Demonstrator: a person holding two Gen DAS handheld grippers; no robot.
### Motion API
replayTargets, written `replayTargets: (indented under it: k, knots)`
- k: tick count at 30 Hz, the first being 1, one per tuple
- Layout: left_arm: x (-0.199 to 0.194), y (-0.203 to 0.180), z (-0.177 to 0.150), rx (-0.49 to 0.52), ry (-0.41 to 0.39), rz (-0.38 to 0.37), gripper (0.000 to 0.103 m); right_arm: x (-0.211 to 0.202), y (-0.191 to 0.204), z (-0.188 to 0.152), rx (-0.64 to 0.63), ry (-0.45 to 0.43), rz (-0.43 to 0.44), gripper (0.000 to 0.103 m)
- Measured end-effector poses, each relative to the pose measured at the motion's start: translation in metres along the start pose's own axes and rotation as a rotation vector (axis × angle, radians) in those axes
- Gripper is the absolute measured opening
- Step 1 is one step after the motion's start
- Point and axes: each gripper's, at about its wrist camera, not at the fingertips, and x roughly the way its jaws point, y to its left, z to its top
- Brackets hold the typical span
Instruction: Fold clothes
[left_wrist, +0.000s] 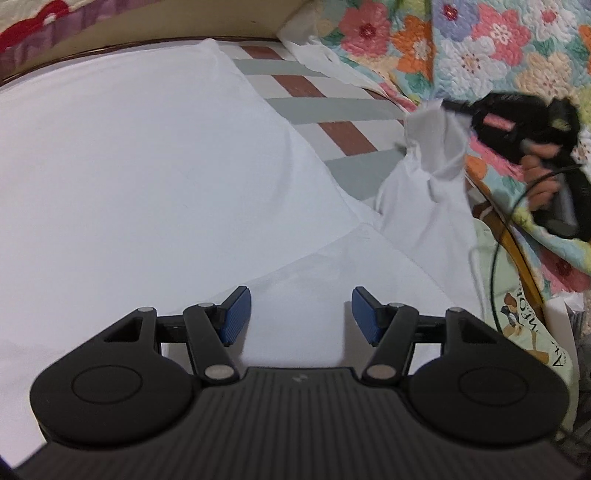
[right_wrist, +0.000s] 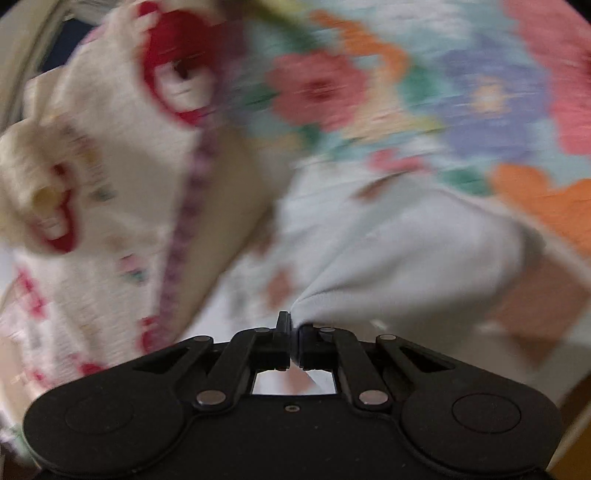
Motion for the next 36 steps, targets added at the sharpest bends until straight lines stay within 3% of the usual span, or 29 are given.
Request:
replayTargets:
  k: [6,10,13,15,19,21,25,29,32,36]
  knots:
    - [-0.029,0.024,-0.009,-0.065,-0.046,0.040,0.060,0.014,0.103,-0.044,-0.106,0.155,0.196,0.007]
    - [-0.051,0.049,-0.015,-0.140,-0.086,0.058,0.061,0.028,0.156,-0.092,-0.164,0.276,0.312,0.007]
    - [-0.065,0.070,-0.022,-0.213,-0.102,0.058,0.061,0.043,0.181,-0.141,-0.244,0.371,0.341,0.007]
    - [-0.072,0.083,-0.027,-0.260,-0.104,0.065,0.061,0.051,0.190,-0.175,-0.338,0.423,0.309,0.007]
    - [-0.082,0.103,-0.040,-0.326,-0.101,0.056,0.061,0.068,0.200,-0.255,-0.717,0.560,0.117,0.008]
    - [-0.082,0.102,-0.045,-0.323,-0.097,0.024,0.062,0.068,0.199,-0.280,-0.828,0.598,0.088,0.011]
    - [-0.082,0.100,-0.054,-0.316,-0.089,-0.042,0.062,0.063,0.204,-0.301,-0.940,0.601,0.080,0.020]
    - [-0.072,0.094,-0.054,-0.308,-0.091,-0.108,0.062,0.059,0.208,-0.321,-1.053,0.603,0.073,0.038]
    - [-0.068,0.081,-0.050,-0.238,-0.090,-0.132,0.062,0.049,0.207,-0.323,-1.112,0.580,0.044,0.048]
    - [-0.063,0.059,-0.047,-0.119,-0.096,-0.121,0.062,0.028,0.197,-0.310,-1.148,0.523,-0.040,0.050]
